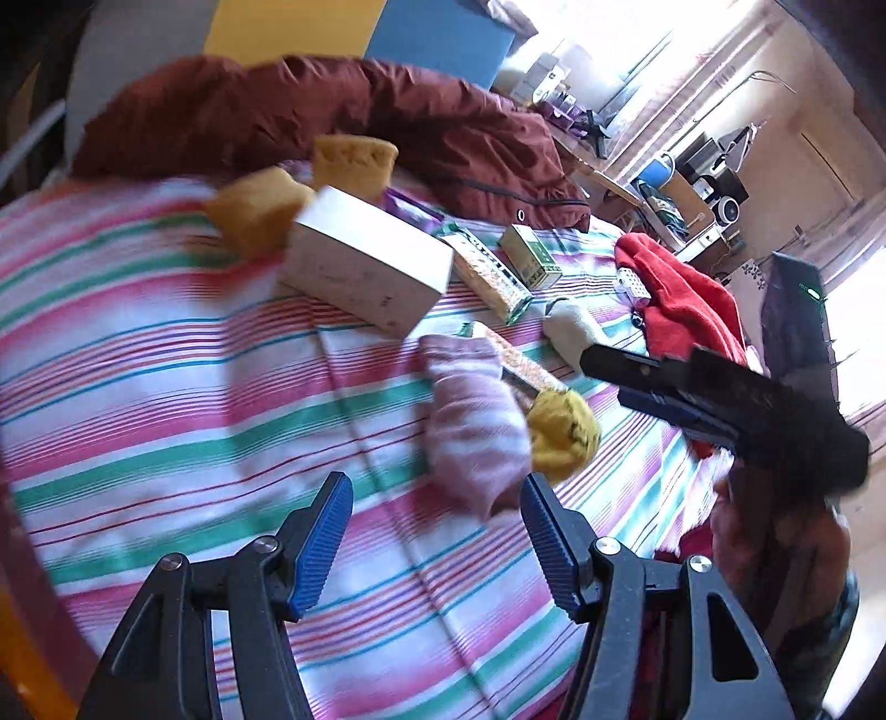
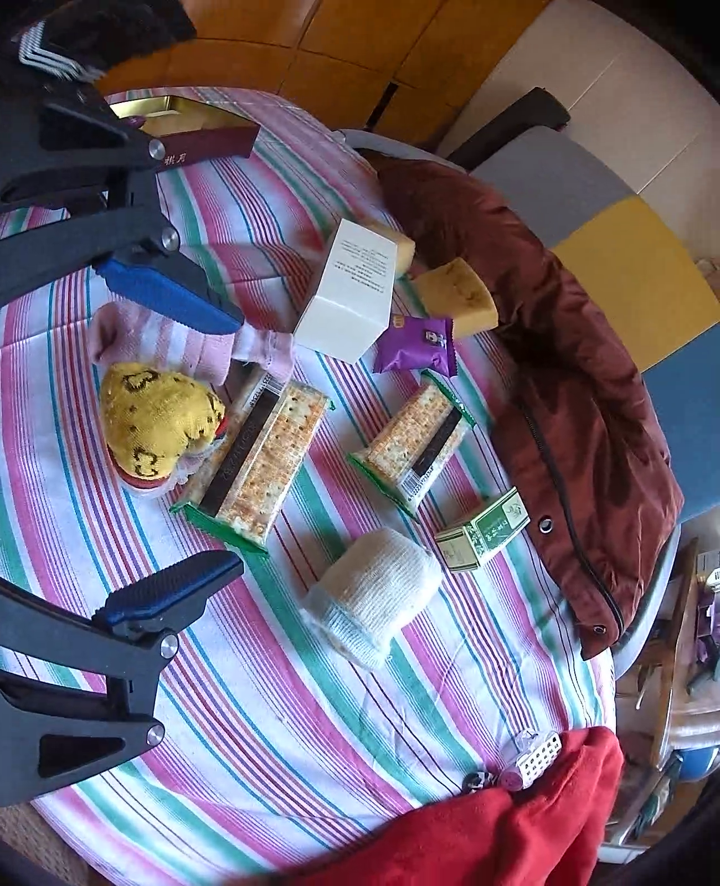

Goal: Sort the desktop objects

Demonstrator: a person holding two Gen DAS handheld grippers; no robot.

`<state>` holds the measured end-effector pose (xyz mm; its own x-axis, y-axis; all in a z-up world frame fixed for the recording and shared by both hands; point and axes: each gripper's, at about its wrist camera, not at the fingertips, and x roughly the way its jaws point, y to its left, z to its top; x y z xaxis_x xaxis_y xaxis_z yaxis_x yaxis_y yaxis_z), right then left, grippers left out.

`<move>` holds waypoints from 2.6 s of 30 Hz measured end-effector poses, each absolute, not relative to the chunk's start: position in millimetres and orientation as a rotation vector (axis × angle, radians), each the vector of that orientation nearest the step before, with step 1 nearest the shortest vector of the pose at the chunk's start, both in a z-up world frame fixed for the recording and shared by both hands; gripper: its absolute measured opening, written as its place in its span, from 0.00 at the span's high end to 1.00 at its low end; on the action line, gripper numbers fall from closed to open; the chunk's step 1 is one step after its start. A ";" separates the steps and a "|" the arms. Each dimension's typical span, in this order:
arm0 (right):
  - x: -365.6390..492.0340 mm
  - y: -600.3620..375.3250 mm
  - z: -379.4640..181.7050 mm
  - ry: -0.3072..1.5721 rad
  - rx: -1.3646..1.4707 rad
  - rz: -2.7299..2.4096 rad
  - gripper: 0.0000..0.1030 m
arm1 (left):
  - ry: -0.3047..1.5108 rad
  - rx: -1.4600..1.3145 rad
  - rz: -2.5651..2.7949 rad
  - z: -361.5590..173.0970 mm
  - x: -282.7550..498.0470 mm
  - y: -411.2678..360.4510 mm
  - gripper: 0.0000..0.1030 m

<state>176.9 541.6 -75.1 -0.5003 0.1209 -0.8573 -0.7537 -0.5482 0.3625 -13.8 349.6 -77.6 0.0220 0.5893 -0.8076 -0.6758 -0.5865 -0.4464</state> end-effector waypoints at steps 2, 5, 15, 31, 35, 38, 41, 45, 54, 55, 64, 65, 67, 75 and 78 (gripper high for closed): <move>177.2 541.8 -73.8 1.030 -1.102 2.084 0.19 | 0.070 -1.393 1.690 -84.4 -16.2 364.1 0.38; 177.1 544.6 -75.1 1.042 -1.093 2.083 0.18 | 0.084 -1.410 1.681 -92.1 -19.3 382.0 0.38; 174.9 546.0 -78.7 1.074 -1.101 2.090 0.17 | 0.154 -1.482 1.653 -125.5 -27.6 417.3 0.38; 160.4 531.1 -87.6 0.997 -1.271 2.145 0.33 | 0.159 -1.361 1.802 -104.5 -30.3 355.4 0.73; 146.2 516.3 -101.5 0.929 -1.420 2.143 0.33 | 0.184 -1.372 1.822 -106.3 -28.3 344.4 0.73; 139.5 508.2 -108.7 0.836 -1.485 2.123 0.33 | 0.159 -1.375 1.815 -105.2 -25.4 339.8 0.73; 138.8 505.5 -107.9 0.786 -1.483 2.129 0.47 | 0.104 -1.379 1.770 -100.1 -20.6 339.6 0.64; 138.4 503.3 -107.3 0.730 -1.474 2.129 0.57 | 0.106 -1.376 1.763 -95.2 -14.2 345.7 0.56; 146.5 499.8 -91.4 0.695 -1.369 2.180 0.59 | 0.164 -1.365 1.787 -95.9 -15.3 368.5 0.52; 144.4 499.7 -88.3 0.697 -1.352 2.195 0.59 | 0.184 -1.370 1.797 -99.6 -16.0 372.5 0.53; 148.5 508.9 -66.0 0.635 -1.157 2.237 0.59 | 0.281 -1.297 1.787 -112.4 -3.4 387.3 0.74; 149.1 508.4 -62.7 0.629 -1.134 2.250 0.59 | 0.267 -1.301 1.782 -111.0 -4.2 383.5 0.74; 148.8 504.8 -55.1 0.602 -1.085 2.299 0.59 | 0.237 -1.297 1.791 -104.1 -5.5 371.6 0.74; 131.4 466.8 -47.1 0.484 -1.107 2.496 0.59 | 0.162 -1.198 1.896 -53.3 -3.4 292.1 0.74; 123.4 451.8 -49.3 0.477 -1.141 2.537 0.59 | 0.151 -1.167 1.972 -35.4 -5.9 253.1 0.74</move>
